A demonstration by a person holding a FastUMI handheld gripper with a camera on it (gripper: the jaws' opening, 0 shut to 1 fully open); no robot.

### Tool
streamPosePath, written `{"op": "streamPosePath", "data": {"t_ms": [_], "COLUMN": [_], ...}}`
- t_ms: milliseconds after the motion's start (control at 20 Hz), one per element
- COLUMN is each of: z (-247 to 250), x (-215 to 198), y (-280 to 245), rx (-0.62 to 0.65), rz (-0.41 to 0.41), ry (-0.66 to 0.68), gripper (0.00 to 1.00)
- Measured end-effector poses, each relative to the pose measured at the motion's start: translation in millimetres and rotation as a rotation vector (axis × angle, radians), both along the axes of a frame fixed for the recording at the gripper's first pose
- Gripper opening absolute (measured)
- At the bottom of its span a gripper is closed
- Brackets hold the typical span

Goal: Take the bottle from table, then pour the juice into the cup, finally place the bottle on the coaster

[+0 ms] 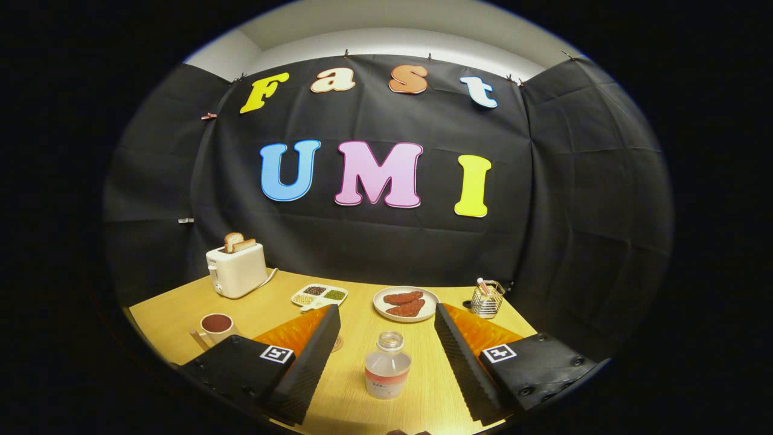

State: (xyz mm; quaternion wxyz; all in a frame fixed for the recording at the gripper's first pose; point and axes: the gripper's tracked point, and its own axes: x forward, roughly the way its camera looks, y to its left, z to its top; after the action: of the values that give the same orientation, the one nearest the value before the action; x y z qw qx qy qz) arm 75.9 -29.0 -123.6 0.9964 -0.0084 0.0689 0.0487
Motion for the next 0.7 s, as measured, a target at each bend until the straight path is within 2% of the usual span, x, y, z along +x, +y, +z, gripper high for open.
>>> {"op": "streamPosePath", "data": {"t_ms": [350,700], "z": [-43.5,-84.4], "x": [20.8,34.3], "y": [3.2,-2.0], "rx": [0.002,-0.001], "rz": [0.07,0.094], "ry": [0.031,0.036], "gripper": [0.97,0.97]}}
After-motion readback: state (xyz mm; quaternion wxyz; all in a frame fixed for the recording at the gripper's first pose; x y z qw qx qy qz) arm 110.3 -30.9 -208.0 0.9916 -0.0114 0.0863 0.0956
